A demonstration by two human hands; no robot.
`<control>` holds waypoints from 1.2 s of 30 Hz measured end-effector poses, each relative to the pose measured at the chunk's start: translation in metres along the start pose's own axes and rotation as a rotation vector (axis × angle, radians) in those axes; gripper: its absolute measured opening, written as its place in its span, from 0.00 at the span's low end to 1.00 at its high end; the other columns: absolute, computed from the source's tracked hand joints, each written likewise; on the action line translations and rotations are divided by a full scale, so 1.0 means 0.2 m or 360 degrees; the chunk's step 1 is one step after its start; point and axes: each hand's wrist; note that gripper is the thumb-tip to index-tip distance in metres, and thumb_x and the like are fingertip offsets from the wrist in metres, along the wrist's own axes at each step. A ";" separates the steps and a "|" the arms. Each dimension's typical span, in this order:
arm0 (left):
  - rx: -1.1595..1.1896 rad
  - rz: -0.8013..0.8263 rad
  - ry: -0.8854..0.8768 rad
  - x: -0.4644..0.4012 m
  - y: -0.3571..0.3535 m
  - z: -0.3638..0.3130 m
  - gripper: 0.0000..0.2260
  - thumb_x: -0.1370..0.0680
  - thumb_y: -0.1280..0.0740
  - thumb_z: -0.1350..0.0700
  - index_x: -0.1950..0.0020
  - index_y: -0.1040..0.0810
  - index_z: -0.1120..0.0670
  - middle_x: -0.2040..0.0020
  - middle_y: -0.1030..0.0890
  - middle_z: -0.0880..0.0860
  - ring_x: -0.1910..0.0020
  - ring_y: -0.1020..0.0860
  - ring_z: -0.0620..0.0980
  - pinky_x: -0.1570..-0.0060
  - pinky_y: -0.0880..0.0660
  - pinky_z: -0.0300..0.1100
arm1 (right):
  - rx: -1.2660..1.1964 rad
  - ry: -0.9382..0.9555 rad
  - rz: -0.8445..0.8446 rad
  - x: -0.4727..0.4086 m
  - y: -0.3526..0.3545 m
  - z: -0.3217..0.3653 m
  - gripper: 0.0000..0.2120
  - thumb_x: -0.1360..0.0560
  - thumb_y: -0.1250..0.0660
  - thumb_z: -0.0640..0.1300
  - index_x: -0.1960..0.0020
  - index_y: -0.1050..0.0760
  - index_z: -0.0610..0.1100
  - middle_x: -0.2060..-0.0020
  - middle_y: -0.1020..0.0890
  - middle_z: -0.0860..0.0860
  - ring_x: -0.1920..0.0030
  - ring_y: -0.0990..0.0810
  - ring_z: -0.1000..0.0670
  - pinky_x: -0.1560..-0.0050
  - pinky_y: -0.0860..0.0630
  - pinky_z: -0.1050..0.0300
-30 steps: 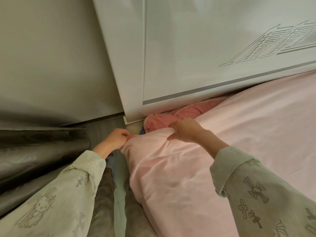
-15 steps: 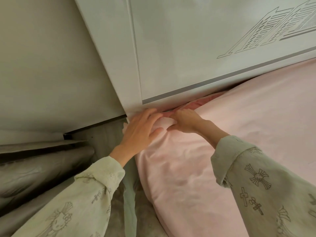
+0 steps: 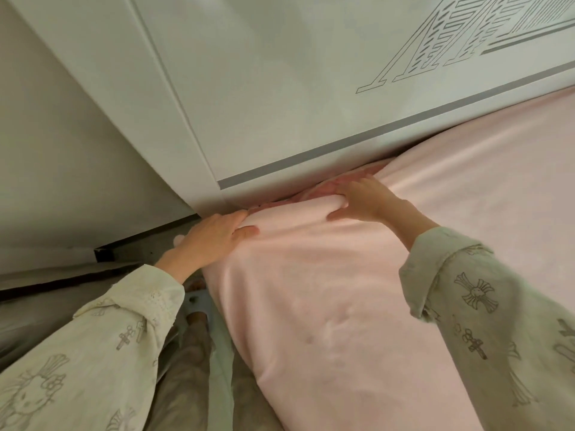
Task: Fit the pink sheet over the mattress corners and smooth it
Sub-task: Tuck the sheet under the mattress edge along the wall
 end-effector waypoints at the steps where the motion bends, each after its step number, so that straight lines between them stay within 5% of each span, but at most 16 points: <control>1: -0.0026 -0.0006 0.0012 0.00 0.00 0.01 0.17 0.22 0.47 0.38 0.48 0.30 0.50 0.50 0.20 0.55 0.51 0.23 0.58 0.54 0.26 0.52 | 0.0052 -0.0037 0.0003 0.01 0.01 -0.04 0.29 0.31 0.31 0.58 0.32 0.34 0.62 0.32 0.27 0.56 0.33 0.29 0.48 0.32 0.37 0.49; 9: -0.0232 0.0131 0.0208 -0.07 -0.02 -0.12 0.19 0.24 0.42 0.43 0.37 0.35 0.50 0.43 0.22 0.55 0.47 0.23 0.58 0.50 0.24 0.52 | 0.0069 -0.0077 -0.0016 -0.05 0.01 -0.20 0.26 0.28 0.34 0.54 0.32 0.36 0.66 0.35 0.23 0.53 0.35 0.26 0.45 0.36 0.33 0.52; 13: -0.0085 0.0029 0.0044 -0.18 -0.01 -0.34 0.25 0.26 0.37 0.42 0.32 0.39 0.47 0.37 0.25 0.52 0.40 0.25 0.57 0.44 0.27 0.51 | 0.0008 0.0005 -0.0029 -0.03 0.05 -0.20 0.26 0.28 0.34 0.52 0.33 0.36 0.68 0.36 0.23 0.54 0.36 0.26 0.44 0.38 0.29 0.51; 16: -0.0195 -0.0057 -0.0103 -0.31 -0.04 -0.55 0.21 0.25 0.37 0.44 0.36 0.35 0.50 0.39 0.24 0.52 0.43 0.24 0.58 0.50 0.27 0.49 | -0.0010 0.0042 -0.0079 -0.03 0.04 -0.22 0.26 0.28 0.34 0.52 0.34 0.35 0.68 0.38 0.21 0.53 0.38 0.25 0.43 0.40 0.28 0.50; 21: -0.0479 -0.0035 -0.0132 -0.43 -0.08 -0.65 0.23 0.23 0.38 0.45 0.31 0.35 0.51 0.43 0.21 0.61 0.44 0.24 0.64 0.50 0.28 0.51 | -0.0210 0.0014 0.0141 -0.04 0.05 -0.32 0.22 0.29 0.43 0.68 0.36 0.34 0.70 0.35 0.24 0.59 0.32 0.30 0.49 0.31 0.37 0.49; 25: -0.0518 -0.0035 -0.0153 -0.41 -0.10 -0.65 0.19 0.23 0.39 0.44 0.34 0.31 0.51 0.45 0.20 0.61 0.45 0.24 0.64 0.50 0.29 0.49 | -0.0288 -0.0457 0.0367 -0.09 0.12 -0.48 0.34 0.29 0.55 0.73 0.33 0.30 0.57 0.31 0.29 0.49 0.29 0.35 0.43 0.27 0.43 0.46; 27: -0.0512 -0.0013 -0.0162 -0.40 -0.10 -0.66 0.18 0.22 0.39 0.44 0.35 0.30 0.50 0.45 0.20 0.60 0.44 0.24 0.63 0.49 0.29 0.50 | -0.0225 -0.0561 0.0442 -0.10 0.15 -0.52 0.29 0.35 0.48 0.68 0.50 0.23 0.50 0.41 0.23 0.44 0.39 0.28 0.41 0.35 0.33 0.46; 30: -0.0496 0.0024 -0.0159 -0.40 -0.08 -0.66 0.19 0.23 0.40 0.43 0.35 0.30 0.50 0.44 0.20 0.59 0.44 0.24 0.63 0.48 0.30 0.49 | -0.0258 -0.0533 0.0497 -0.11 0.21 -0.53 0.12 0.33 0.40 0.54 0.68 0.30 0.46 0.62 0.23 0.46 0.60 0.25 0.43 0.54 0.29 0.52; 32: -0.0517 0.0014 -0.0165 -0.39 -0.08 -0.67 0.19 0.23 0.40 0.43 0.36 0.30 0.50 0.45 0.19 0.59 0.45 0.24 0.63 0.49 0.29 0.49 | -0.0229 -0.0473 0.0454 -0.11 0.24 -0.53 0.10 0.31 0.36 0.50 0.66 0.27 0.45 0.65 0.23 0.47 0.62 0.24 0.44 0.59 0.30 0.54; 36: -0.0528 -0.0012 -0.0133 -0.37 -0.09 -0.69 0.19 0.23 0.40 0.42 0.37 0.30 0.51 0.45 0.19 0.60 0.45 0.23 0.63 0.50 0.29 0.49 | -0.0003 -0.0313 0.0017 -0.12 0.23 -0.49 0.10 0.26 0.36 0.47 0.50 0.21 0.43 0.48 0.19 0.44 0.48 0.21 0.40 0.53 0.29 0.54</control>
Point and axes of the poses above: each hand's wrist, its own x-axis away from the middle knuckle, its own y-axis out of the back of the hand, z = x × y
